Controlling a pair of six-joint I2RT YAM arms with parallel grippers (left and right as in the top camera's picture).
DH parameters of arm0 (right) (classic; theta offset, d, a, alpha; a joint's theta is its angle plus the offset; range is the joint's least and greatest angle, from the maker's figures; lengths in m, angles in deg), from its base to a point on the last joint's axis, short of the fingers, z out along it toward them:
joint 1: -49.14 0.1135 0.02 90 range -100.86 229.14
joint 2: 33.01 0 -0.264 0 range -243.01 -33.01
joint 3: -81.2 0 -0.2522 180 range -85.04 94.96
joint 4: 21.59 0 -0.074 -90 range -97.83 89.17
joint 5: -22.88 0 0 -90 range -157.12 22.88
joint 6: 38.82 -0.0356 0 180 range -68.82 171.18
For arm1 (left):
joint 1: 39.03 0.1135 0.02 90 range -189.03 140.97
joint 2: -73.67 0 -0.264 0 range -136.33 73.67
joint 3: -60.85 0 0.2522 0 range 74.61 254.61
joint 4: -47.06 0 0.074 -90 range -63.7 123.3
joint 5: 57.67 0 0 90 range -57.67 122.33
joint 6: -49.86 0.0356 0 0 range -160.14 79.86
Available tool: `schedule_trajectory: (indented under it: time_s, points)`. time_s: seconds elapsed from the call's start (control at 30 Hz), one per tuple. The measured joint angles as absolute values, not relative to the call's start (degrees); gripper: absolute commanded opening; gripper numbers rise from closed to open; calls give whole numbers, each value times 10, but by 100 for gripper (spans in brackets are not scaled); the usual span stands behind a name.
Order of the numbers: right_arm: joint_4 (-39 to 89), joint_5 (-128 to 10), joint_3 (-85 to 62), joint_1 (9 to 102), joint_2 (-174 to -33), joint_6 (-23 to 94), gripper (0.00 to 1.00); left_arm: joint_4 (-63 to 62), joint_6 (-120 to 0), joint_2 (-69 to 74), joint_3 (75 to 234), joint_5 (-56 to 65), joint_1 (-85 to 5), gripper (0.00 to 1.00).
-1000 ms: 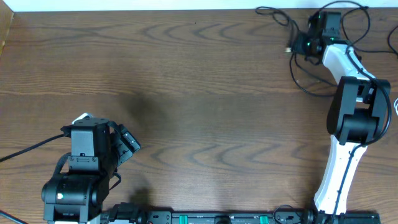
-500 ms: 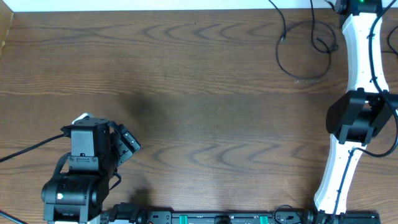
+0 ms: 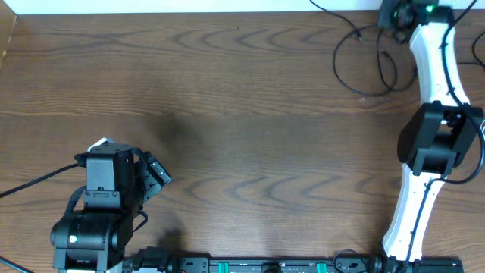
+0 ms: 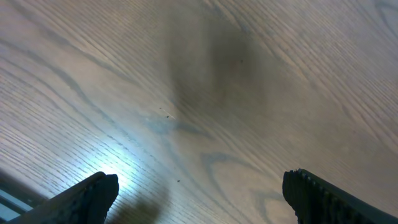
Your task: Untangle cables
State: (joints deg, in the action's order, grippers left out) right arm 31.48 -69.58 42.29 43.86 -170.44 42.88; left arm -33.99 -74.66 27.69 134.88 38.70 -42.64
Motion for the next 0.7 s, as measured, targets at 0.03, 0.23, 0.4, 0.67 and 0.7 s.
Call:
schedule_trajectory:
  time_s: [0.03, 0.23, 0.4, 0.67, 0.7]
  points:
    - [315, -702, 404, 438, -1704, 429, 73, -340, -747, 277, 1349, 387, -426, 91]
    - [368, -727, 356, 438, -1704, 415, 99, -340, -747, 277, 1349, 387, -426, 91]
    - [406, -733, 356, 438, -1704, 394, 99, -340, -747, 277, 1349, 387, -426, 91]
    - [507, -744, 356, 425, -1704, 352, 98, -340, -747, 277, 1349, 387, -426, 91]
    - [513, -744, 356, 421, -1704, 348, 97, -340, -747, 277, 1349, 387, -426, 91]
